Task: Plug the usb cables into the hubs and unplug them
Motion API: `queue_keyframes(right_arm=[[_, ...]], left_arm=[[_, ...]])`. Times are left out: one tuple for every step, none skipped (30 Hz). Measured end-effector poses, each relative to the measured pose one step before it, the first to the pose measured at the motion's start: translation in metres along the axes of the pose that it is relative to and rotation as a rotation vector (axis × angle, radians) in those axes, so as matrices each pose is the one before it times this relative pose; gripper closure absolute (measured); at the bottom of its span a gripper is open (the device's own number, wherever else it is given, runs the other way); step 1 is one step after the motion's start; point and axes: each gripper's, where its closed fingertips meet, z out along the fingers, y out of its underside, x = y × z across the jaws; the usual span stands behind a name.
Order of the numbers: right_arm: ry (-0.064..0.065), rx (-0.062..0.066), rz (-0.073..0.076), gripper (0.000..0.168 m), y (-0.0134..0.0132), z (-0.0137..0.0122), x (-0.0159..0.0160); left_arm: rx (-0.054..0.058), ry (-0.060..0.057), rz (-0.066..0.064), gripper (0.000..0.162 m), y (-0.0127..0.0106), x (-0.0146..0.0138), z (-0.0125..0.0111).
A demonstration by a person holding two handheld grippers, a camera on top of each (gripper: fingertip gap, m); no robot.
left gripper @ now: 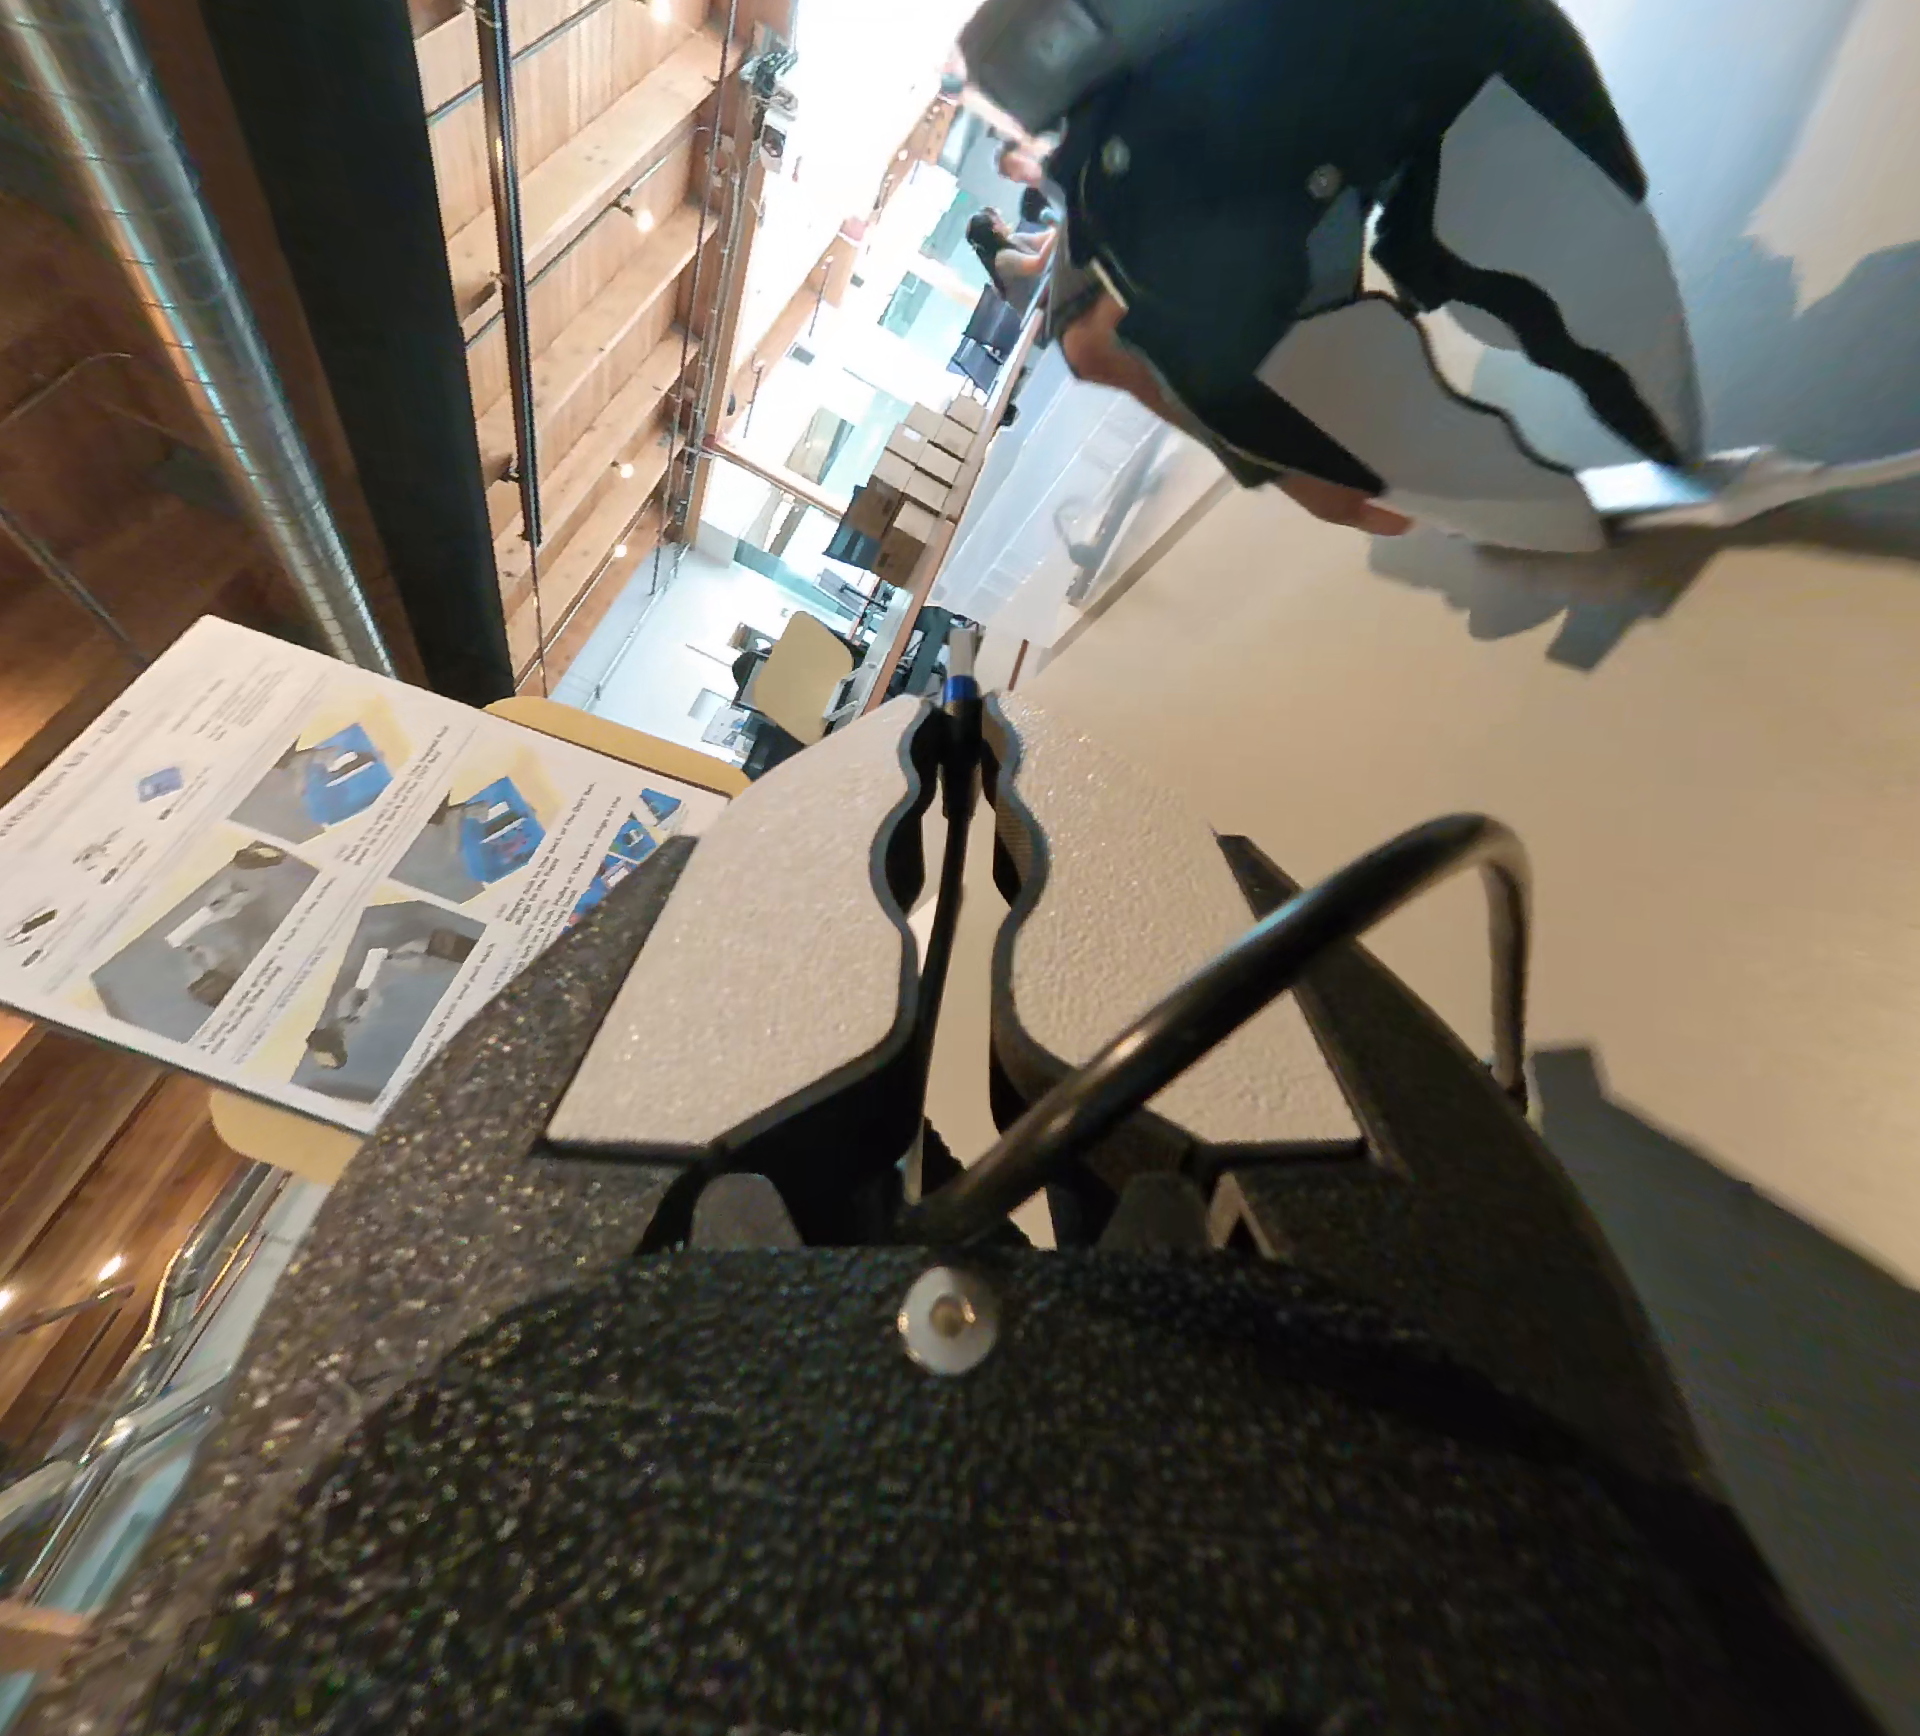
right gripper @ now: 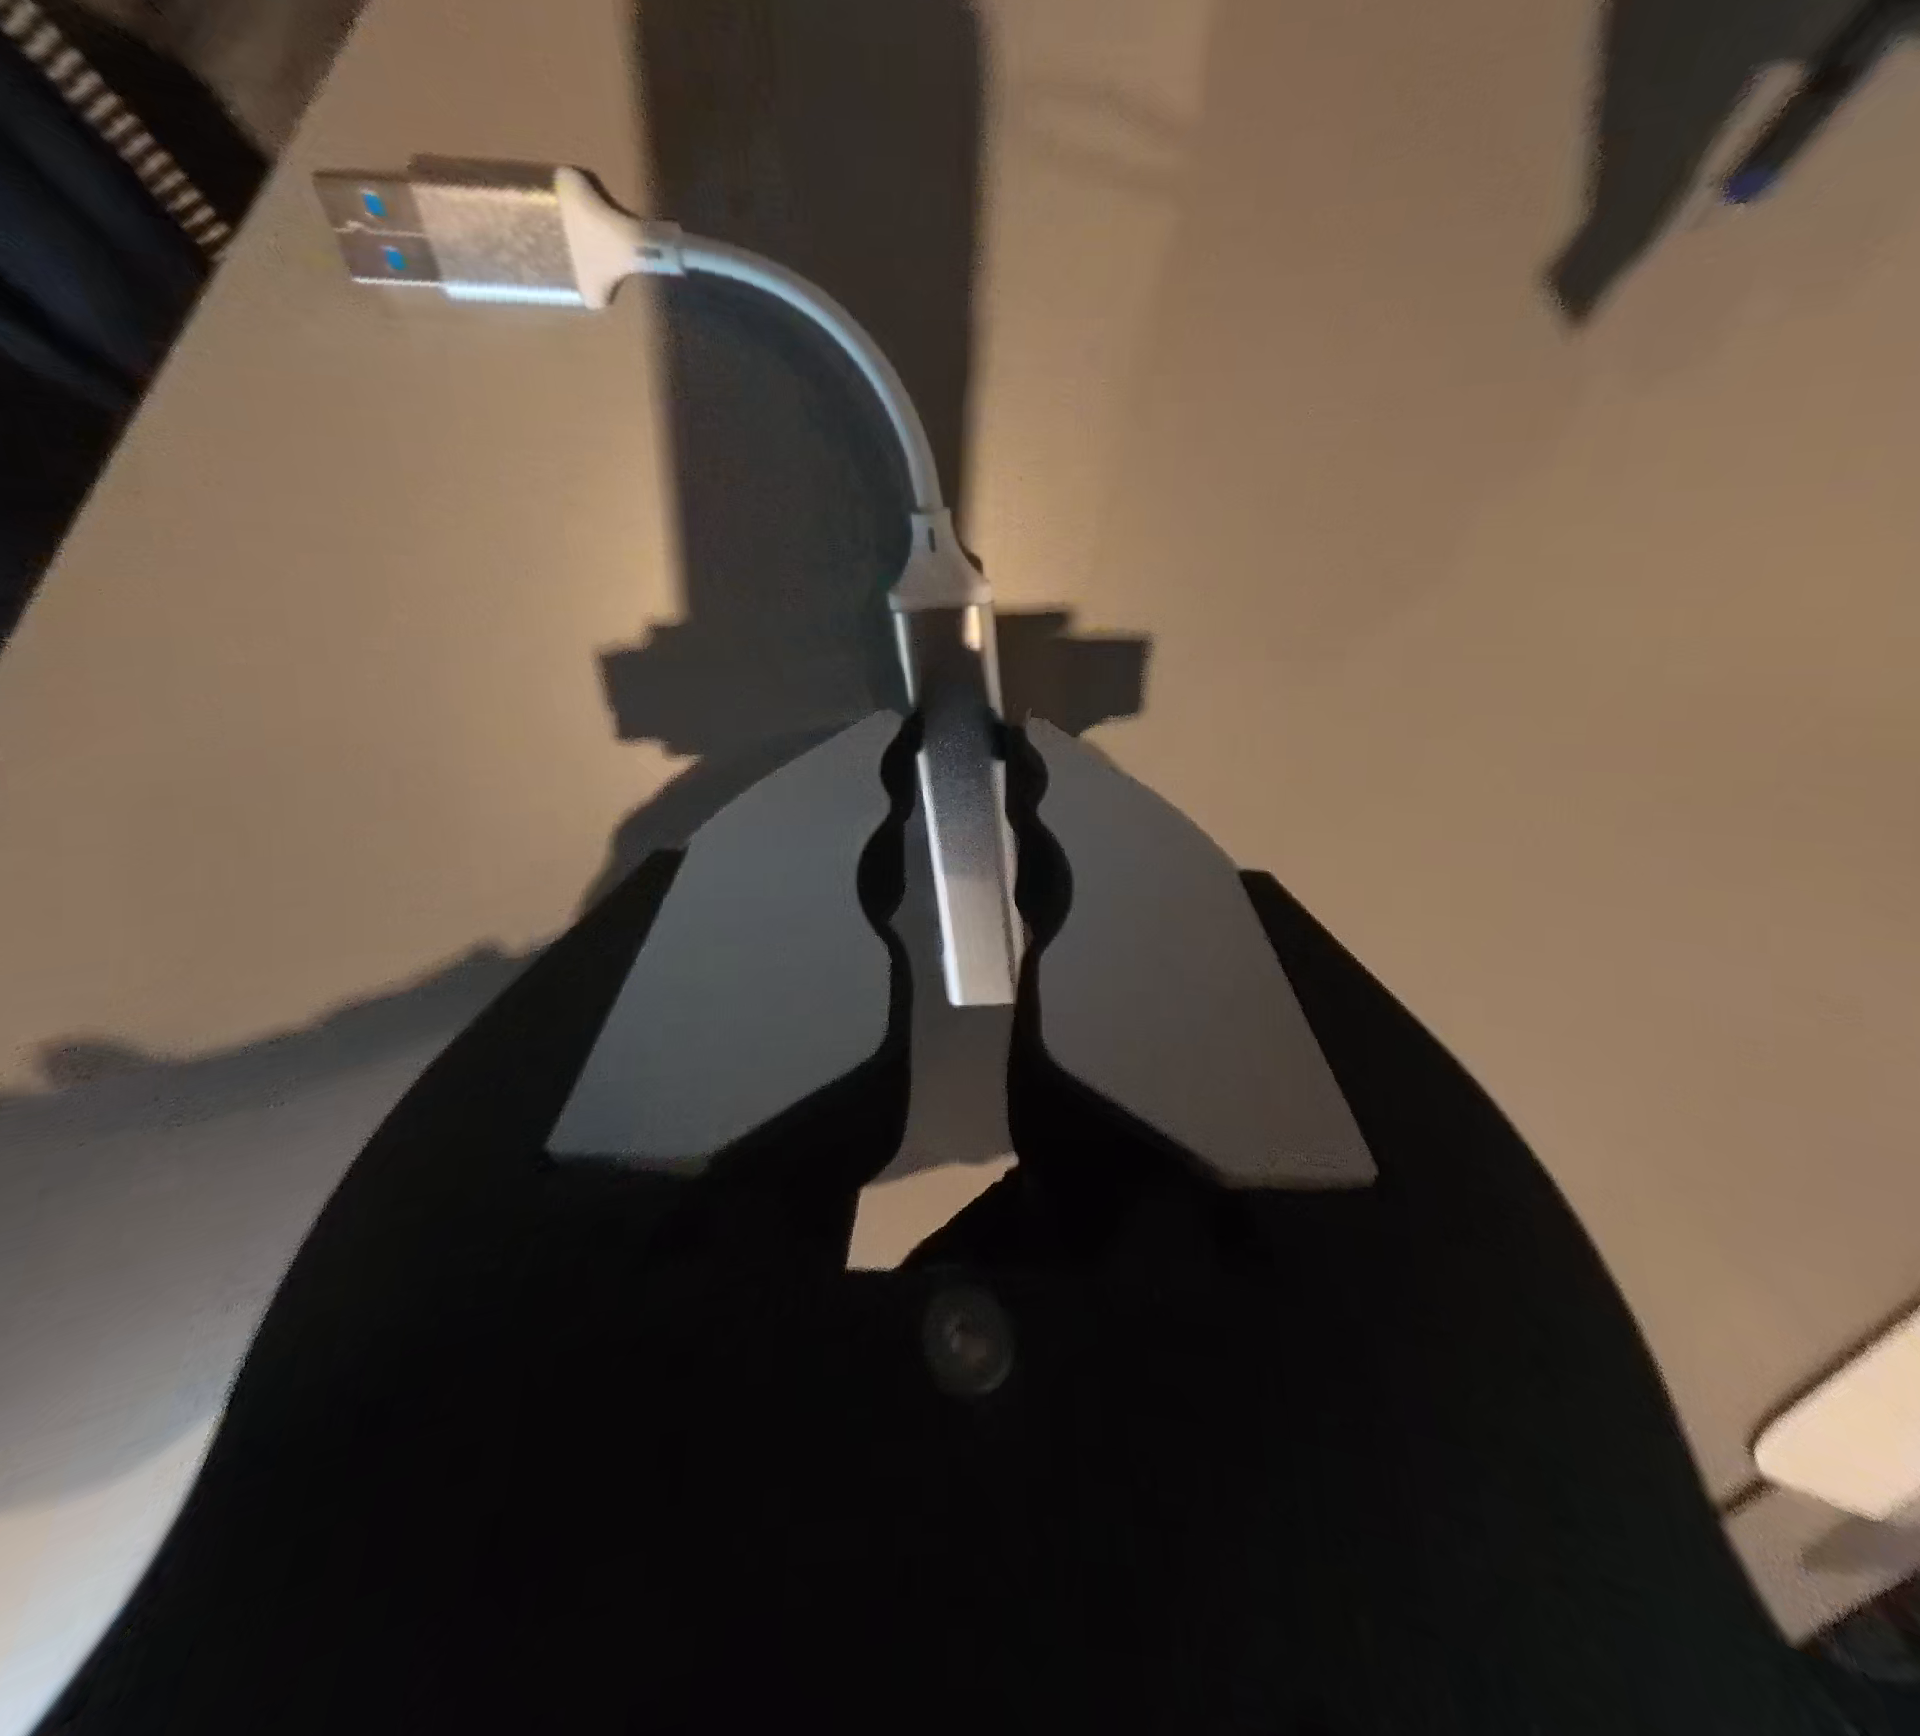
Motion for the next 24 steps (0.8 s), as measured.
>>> queue_keyframes(right_arm=[[0.0582,0.0223,0.0255,0.152,-0.00053,-0.00407,0.00676],[0.0680,0.0277,0.0298,0.152,-0.00163,-0.00574,0.00881],[0.0792,0.0251,0.0312,0.153,-0.00173,-0.00668,0.01081],[0.0952,0.0180,0.0268,0.153,-0.00143,-0.00672,0.01282],[0.1184,0.0127,0.0220,0.153,-0.00106,-0.00657,0.01525],[0.1368,0.0072,0.0206,0.152,-0.00081,-0.00607,0.01675],[0.1365,0.0044,0.0193,0.153,-0.00067,-0.00504,0.01538],[0.1382,0.0015,0.0254,0.153,-0.00045,-0.00401,0.01423],[0.1410,-0.0088,0.0249,0.152,0.00087,-0.00281,0.01257],[0.1221,-0.0304,0.0011,0.152,0.00400,-0.00091,0.00722],[0.0937,-0.0554,-0.0381,0.152,0.00729,0.00073,0.00074],[0.0969,-0.0645,-0.0679,0.153,0.00813,0.00087,-0.00013],[0.0871,-0.0536,-0.0865,0.153,0.00631,0.00032,-0.00173],[0.0591,-0.0438,-0.0810,0.152,0.00462,0.00020,-0.00401],[0.0362,-0.0383,-0.0410,0.153,0.00393,-0.00014,-0.00428],[0.0090,-0.0182,0.0054,0.153,0.00203,-0.00071,-0.00420],[-0.0066,-0.0079,0.0157,0.153,0.00115,-0.00118,-0.00392],[-0.0038,-0.0031,-0.0050,0.153,0.00083,-0.00155,-0.00251],[0.0037,0.0065,-0.0136,0.153,-0.00051,-0.00242,-0.00106],[0.0069,0.0086,-0.0051,0.153,-0.00063,-0.00315,0.00000],[-0.0029,0.0079,-0.0006,0.153,-0.00067,-0.00327,-0.00127],[-0.0169,0.0114,-0.0071,0.152,-0.00102,-0.00323,-0.00386],[-0.0120,0.0105,-0.0149,0.152,-0.00051,-0.00318,-0.00405],[-0.0041,0.0050,-0.0141,0.152,0.00044,-0.00296,-0.00326]], left_arm=[[-0.0015,-0.0045,0.0006,0.155,0.00033,-0.00093,-0.00027],[-0.0019,-0.0046,-0.0003,0.155,0.00046,-0.00094,-0.00031],[-0.0017,-0.0049,-0.0002,0.155,0.00047,-0.00099,-0.00020],[-0.0029,-0.0065,0.0002,0.155,0.00068,-0.00137,-0.00021],[-0.0050,-0.0101,0.0010,0.155,0.00108,-0.00207,-0.00039],[-0.0051,-0.0118,-0.0005,0.155,0.00116,-0.00247,-0.00042],[-0.0044,-0.0142,-0.0022,0.155,0.00110,-0.00292,-0.00057],[-0.0028,-0.0137,-0.0028,0.155,0.00082,-0.00291,-0.00053],[-0.0018,-0.0114,-0.0035,0.155,0.00079,-0.00239,-0.00045],[-0.0014,-0.0095,-0.0037,0.155,0.00073,-0.00177,-0.00031],[-0.0014,-0.0058,-0.0025,0.155,0.00060,-0.00091,0.00002],[-0.0018,-0.0036,-0.0006,0.155,0.00059,-0.00020,0.00040],[-0.0018,-0.0003,0.0016,0.155,0.00034,0.00059,0.00054],[-0.0003,0.0024,0.0025,0.155,-0.00020,0.00130,0.00071],[0.0013,0.0053,0.0021,0.155,-0.00050,0.00176,0.00073],[0.0014,0.0052,0.0031,0.155,-0.00077,0.00182,0.00080],[0.0011,0.0035,0.0040,0.155,-0.00089,0.00148,0.00072],[0.0015,0.0017,0.0028,0.155,-0.00105,0.00102,0.00057],[0.0022,0.0021,0.0009,0.155,-0.00097,0.00074,0.00049],[0.0020,0.0005,0.0007,0.155,-0.00079,0.00044,0.00035],[0.0012,0.0006,0.0005,0.155,-0.00063,0.00021,0.00018],[0.0010,0.0003,-0.0005,0.155,-0.00032,-0.00006,0.00011],[0.0015,-0.0001,-0.0008,0.155,-0.00042,-0.00008,-0.00005],[0.0014,-0.0010,0.0003,0.155,-0.00045,-0.00028,-0.00025]])
